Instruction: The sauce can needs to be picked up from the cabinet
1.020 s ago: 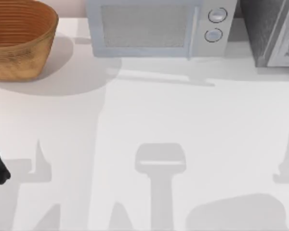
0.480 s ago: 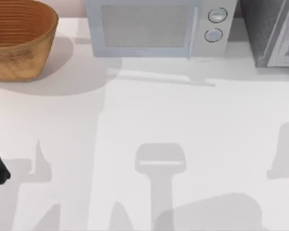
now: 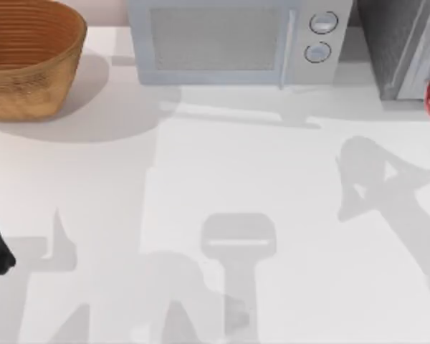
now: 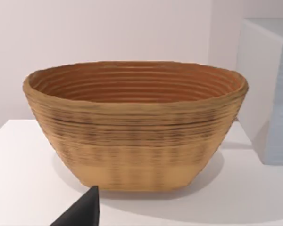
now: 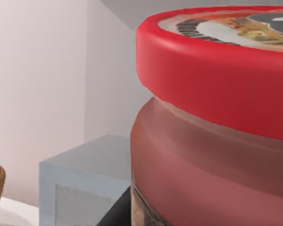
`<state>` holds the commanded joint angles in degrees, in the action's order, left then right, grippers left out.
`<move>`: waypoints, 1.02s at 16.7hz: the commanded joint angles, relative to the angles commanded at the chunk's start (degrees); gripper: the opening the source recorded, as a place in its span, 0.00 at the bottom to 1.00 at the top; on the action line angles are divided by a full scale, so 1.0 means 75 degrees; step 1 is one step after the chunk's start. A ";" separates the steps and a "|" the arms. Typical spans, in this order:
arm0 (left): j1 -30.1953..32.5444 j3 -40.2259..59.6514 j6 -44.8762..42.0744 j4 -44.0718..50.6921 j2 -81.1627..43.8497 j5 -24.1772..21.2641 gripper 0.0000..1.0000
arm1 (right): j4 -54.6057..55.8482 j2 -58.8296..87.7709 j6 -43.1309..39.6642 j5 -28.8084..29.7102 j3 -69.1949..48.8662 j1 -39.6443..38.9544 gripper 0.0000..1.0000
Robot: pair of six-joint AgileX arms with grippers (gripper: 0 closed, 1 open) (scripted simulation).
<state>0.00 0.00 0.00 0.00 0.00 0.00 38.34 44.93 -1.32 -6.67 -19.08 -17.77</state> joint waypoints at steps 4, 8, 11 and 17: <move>0.0000 0.0000 0.0000 0.0000 0.0000 0.0000 1.00 | 0.2255 0.3595 0.0005 -0.0353 -0.1158 -0.0832 0.00; 0.0000 0.0000 0.0000 0.0000 0.0000 0.0000 1.00 | 0.3978 0.6877 0.0070 -0.0603 -0.2166 -0.1345 0.00; 0.0000 0.0000 0.0000 0.0000 0.0000 0.0000 1.00 | 0.4870 0.8796 0.0146 -0.0719 -0.2767 -0.1527 0.00; 0.0000 0.0000 0.0000 0.0000 0.0000 0.0000 1.00 | 0.5611 1.0633 0.0269 -0.0808 -0.3411 -0.1572 0.00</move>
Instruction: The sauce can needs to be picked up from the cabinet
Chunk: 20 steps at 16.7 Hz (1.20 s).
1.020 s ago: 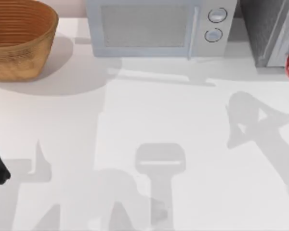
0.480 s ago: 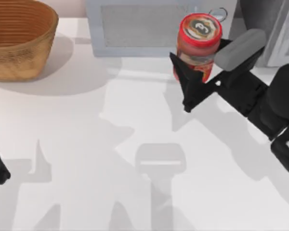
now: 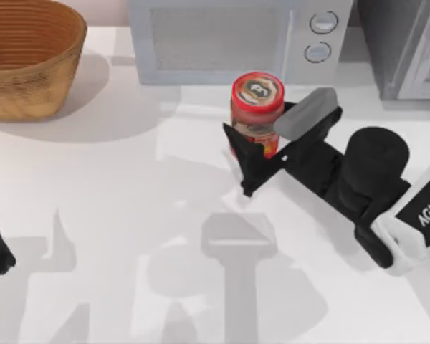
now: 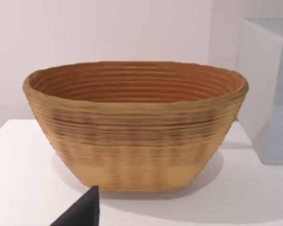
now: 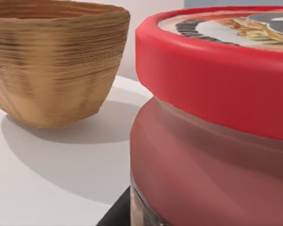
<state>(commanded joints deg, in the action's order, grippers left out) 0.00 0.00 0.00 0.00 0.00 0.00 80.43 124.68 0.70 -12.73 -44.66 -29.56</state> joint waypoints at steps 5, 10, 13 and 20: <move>0.0000 0.0000 0.0000 0.0000 0.0000 0.0000 1.00 | 0.0025 0.0065 0.0008 -0.0002 -0.0029 0.0004 0.00; 0.0000 0.0000 0.0000 0.0000 0.0000 0.0000 1.00 | -0.0112 0.0431 0.0002 0.0085 -0.0526 -0.0027 0.00; 0.0000 0.0000 0.0000 0.0000 0.0000 0.0000 1.00 | -0.0342 0.1025 -0.0001 0.0182 -0.1361 -0.0146 0.00; 0.0000 0.0000 0.0000 0.0000 0.0000 0.0000 1.00 | -0.0586 0.1596 -0.0010 0.0282 -0.2165 -0.0263 0.00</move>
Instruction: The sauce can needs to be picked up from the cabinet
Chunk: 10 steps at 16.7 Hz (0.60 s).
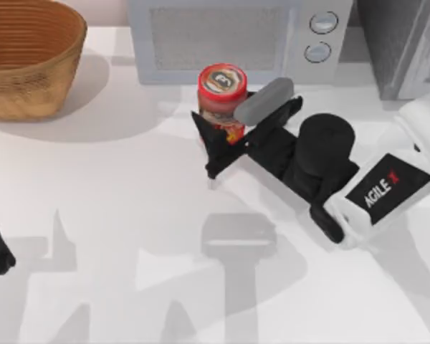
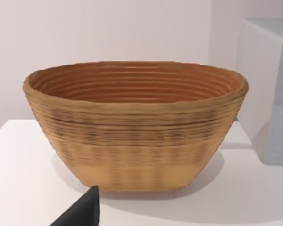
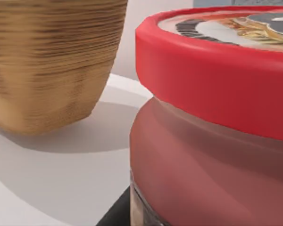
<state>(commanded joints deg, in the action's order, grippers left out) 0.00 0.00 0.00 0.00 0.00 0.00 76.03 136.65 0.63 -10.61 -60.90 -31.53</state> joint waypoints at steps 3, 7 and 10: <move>0.0000 0.0000 0.0000 0.0000 0.0000 0.0000 1.00 | 0.0000 0.0000 0.0000 0.0000 0.0000 0.0000 0.15; 0.0000 0.0000 0.0000 0.0000 0.0000 0.0000 1.00 | 0.0000 0.0000 0.0000 0.0000 0.0000 0.0000 0.45; 0.0000 0.0000 0.0000 0.0000 0.0000 0.0000 1.00 | 0.0000 0.0000 0.0000 0.0000 0.0000 0.0000 0.68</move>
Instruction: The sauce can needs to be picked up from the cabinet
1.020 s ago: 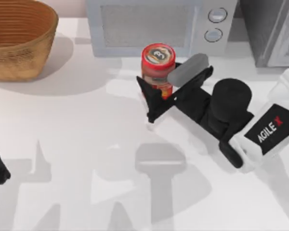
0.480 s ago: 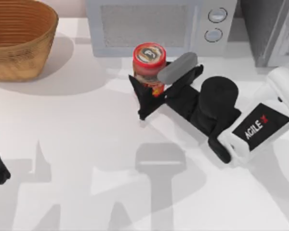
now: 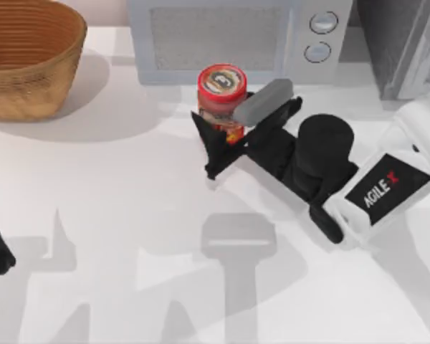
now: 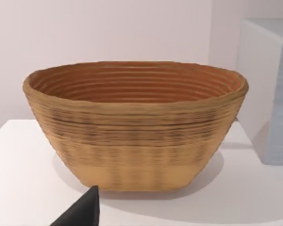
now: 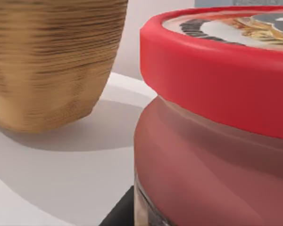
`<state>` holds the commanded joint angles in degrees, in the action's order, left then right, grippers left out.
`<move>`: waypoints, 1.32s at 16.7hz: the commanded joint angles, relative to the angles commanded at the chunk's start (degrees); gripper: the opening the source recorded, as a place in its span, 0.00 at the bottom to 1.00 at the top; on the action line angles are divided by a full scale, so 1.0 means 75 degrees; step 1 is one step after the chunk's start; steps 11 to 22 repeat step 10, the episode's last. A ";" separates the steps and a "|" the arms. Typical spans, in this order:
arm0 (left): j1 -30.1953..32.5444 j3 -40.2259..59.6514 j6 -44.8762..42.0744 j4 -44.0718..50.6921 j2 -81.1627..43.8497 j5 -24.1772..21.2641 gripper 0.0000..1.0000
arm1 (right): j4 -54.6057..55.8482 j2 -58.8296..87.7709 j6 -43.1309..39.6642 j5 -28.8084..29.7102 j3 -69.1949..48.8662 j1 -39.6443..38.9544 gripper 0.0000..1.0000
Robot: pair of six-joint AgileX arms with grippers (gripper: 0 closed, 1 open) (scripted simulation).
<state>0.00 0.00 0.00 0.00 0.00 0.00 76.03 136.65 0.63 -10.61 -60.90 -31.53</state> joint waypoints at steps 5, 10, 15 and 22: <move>0.0000 0.0000 0.0000 0.0000 0.0000 0.0000 1.00 | 0.0000 0.0000 0.0000 0.0000 0.0000 0.0000 1.00; 0.0000 0.0000 0.0000 0.0000 0.0000 0.0000 1.00 | 0.0000 0.0000 0.0000 0.0000 0.0000 0.0000 1.00; 0.0000 0.0000 0.0000 0.0000 0.0000 0.0000 1.00 | 0.0000 0.0000 0.0000 0.0000 0.0000 0.0000 1.00; 0.0000 0.0000 0.0000 0.0000 0.0000 0.0000 1.00 | 0.0000 0.0000 0.0000 0.0000 0.0000 0.0000 1.00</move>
